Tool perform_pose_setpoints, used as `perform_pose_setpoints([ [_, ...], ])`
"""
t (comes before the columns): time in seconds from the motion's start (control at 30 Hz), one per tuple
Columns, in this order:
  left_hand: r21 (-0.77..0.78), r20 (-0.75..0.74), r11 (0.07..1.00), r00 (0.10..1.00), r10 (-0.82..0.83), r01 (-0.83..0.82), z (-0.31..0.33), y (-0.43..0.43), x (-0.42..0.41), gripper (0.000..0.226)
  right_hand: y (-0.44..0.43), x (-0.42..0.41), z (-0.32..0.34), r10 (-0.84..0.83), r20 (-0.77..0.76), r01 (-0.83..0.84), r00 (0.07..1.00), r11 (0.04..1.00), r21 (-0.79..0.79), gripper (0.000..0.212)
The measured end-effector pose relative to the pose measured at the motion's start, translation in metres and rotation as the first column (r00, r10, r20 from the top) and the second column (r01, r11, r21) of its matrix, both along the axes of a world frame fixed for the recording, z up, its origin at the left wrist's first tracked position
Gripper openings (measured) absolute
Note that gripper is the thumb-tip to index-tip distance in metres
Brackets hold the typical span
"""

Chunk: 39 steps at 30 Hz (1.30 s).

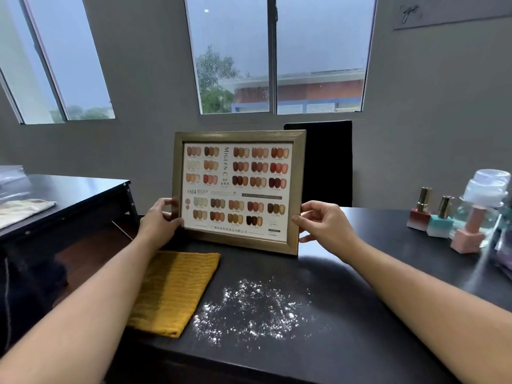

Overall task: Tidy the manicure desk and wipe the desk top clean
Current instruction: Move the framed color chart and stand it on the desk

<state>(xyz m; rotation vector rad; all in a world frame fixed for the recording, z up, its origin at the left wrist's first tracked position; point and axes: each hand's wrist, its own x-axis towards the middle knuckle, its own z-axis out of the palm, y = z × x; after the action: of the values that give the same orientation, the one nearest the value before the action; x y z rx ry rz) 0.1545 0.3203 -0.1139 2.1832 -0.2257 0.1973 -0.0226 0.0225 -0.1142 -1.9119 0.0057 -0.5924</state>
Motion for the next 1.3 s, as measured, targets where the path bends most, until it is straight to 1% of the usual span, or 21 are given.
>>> perform_pose_setpoints([
  [0.17, -0.004, 0.012, 1.000, 1.000, 0.007, -0.007, 0.000, 0.005, -0.006, 0.046, 0.002, -0.001, 0.002, 0.002, -0.015, -0.002, 1.000, 1.000, 0.012, 0.002],
  [0.33, -0.023, 0.011, 1.000, 1.000, 0.012, -0.012, -0.001, 0.011, -0.012, 0.044, 0.003, -0.001, 0.007, 0.016, -0.053, -0.015, 0.998, 1.000, 0.023, 0.010],
  [0.5, -0.011, 0.013, 1.000, 1.000, -0.011, 0.011, -0.002, 0.018, -0.016, 0.046, 0.002, 0.000, 0.005, 0.017, -0.070, -0.012, 0.997, 0.998, 0.059, 0.010],
  [0.73, -0.091, -0.026, 0.994, 0.998, -0.054, 0.052, -0.002, 0.027, -0.019, 0.046, 0.006, -0.001, 0.005, 0.037, -0.078, -0.030, 0.996, 0.996, 0.085, 0.003],
  [0.8, -0.130, -0.043, 0.990, 0.997, -0.068, 0.062, 0.000, 0.029, -0.019, 0.043, 0.005, -0.002, 0.004, 0.030, -0.072, -0.022, 0.997, 0.994, 0.112, 0.006],
  [0.87, -0.171, -0.064, 0.982, 0.994, -0.092, 0.080, 0.000, 0.031, -0.017, 0.040, 0.004, -0.004, 0.003, 0.035, -0.075, -0.022, 0.997, 0.985, 0.174, 0.012],
  [0.93, -0.211, -0.075, 0.973, 0.991, -0.112, 0.094, 0.000, 0.034, -0.016, 0.039, 0.004, -0.006, 0.001, 0.049, -0.083, -0.031, 0.995, 0.977, 0.211, 0.013],
  [1.1, -0.251, -0.050, 0.963, 0.992, -0.113, 0.097, -0.003, 0.037, -0.017, 0.044, 0.005, -0.008, -0.001, 0.059, -0.093, -0.037, 0.994, 0.975, 0.218, 0.014],
  [1.2, -0.284, -0.040, 0.952, 0.991, -0.130, 0.114, -0.006, 0.039, -0.019, 0.047, 0.004, -0.007, 0.000, 0.060, -0.092, -0.039, 0.994, 0.976, 0.213, 0.009],
  [1.3, -0.292, -0.037, 0.948, 0.989, -0.147, 0.130, -0.007, 0.040, -0.020, 0.047, 0.004, -0.007, -0.001, 0.062, -0.092, -0.042, 0.994, 0.977, 0.210, 0.011],
])
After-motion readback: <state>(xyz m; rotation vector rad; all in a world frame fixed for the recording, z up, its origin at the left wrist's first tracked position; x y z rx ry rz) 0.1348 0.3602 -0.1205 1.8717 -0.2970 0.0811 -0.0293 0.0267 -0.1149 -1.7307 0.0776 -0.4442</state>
